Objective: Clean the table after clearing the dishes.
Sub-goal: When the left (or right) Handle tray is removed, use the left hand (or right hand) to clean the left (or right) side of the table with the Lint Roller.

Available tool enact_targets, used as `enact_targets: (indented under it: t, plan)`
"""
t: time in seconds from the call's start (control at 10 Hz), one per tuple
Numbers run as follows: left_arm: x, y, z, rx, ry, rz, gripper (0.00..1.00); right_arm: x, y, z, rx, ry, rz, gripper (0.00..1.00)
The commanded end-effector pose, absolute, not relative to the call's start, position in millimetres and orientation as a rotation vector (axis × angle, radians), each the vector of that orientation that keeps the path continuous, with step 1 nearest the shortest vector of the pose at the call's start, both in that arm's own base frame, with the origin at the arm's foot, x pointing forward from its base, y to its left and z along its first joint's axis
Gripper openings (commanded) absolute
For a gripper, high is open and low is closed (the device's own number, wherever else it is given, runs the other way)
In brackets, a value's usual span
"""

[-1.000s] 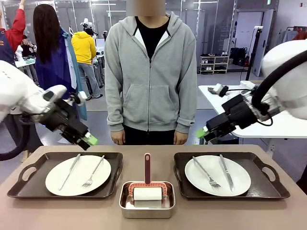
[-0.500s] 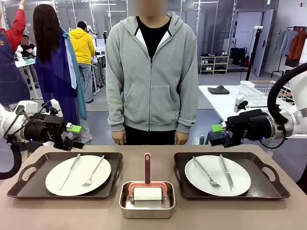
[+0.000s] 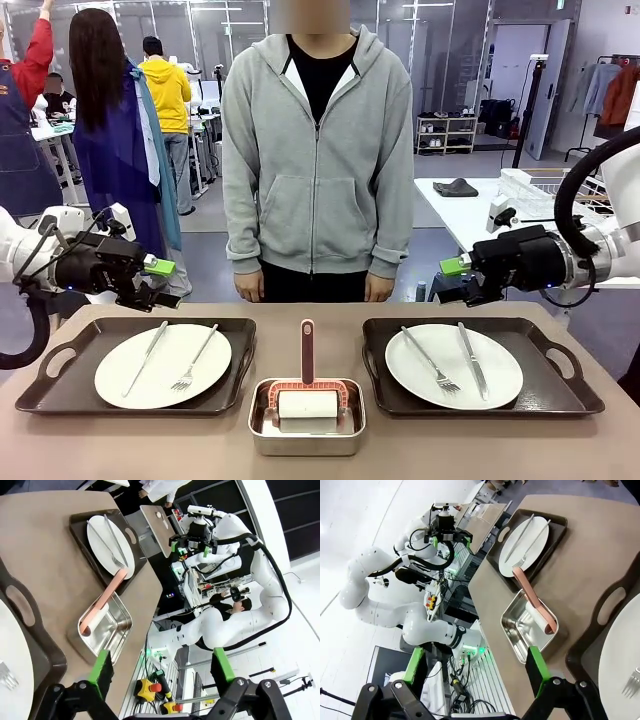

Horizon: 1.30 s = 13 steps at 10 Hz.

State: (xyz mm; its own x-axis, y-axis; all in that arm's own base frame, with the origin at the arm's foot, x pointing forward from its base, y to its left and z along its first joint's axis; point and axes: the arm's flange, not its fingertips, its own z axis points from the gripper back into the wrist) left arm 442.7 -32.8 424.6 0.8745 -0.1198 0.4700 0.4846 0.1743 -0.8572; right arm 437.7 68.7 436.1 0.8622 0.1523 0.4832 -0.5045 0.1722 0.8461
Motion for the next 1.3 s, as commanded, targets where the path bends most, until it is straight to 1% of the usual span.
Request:
enact_targets:
  t: [0.0, 0.1, 0.2, 0.3, 0.5, 0.7, 0.8, 0.9, 1.0, 1.1, 1.2]
  plan:
    - [440, -30, 429, -1.343, -0.318, -0.446, 1.0, 435, 70, 438, 1.328, -0.327, 0.491, 1.0]
    - [443, -33, 425, -1.333, -0.326, -0.439, 1.0, 438, 69, 436, 1.322, -0.318, 0.477, 1.0]
    - [451, -16, 429, -1.336, -0.34, -0.418, 1.0, 444, 46, 436, 1.359, -0.382, 0.403, 1.0]
    - [453, 9, 430, -1.369, -0.362, -0.348, 1.0, 442, 16, 435, 1.39, -0.45, 0.321, 1.0]
    - [438, 84, 430, -1.399, -0.462, -0.218, 1.0, 414, -56, 434, 1.411, -0.624, 0.145, 1.0]
    - [415, 161, 439, -1.378, -0.581, -0.094, 1.0, 376, -112, 439, 1.379, -0.783, 0.009, 1.0]
    - [403, 204, 450, -1.296, -0.714, -0.032, 1.0, 353, -143, 442, 1.362, -0.887, -0.071, 1.0]
    - [396, 238, 460, -1.322, -0.784, 0.036, 1.0, 337, -174, 439, 1.354, -0.961, -0.167, 1.0]
    - [394, 269, 468, -1.313, -0.829, 0.081, 1.0, 322, -197, 439, 1.391, -1.0, -0.213, 1.0]
    - [396, 289, 474, -1.362, -0.823, 0.091, 1.0, 311, -218, 441, 1.365, -1.03, -0.252, 1.0]
    - [396, 299, 479, -1.37, -0.839, 0.095, 1.0, 305, -234, 442, 1.372, -1.055, -0.276, 1.0]
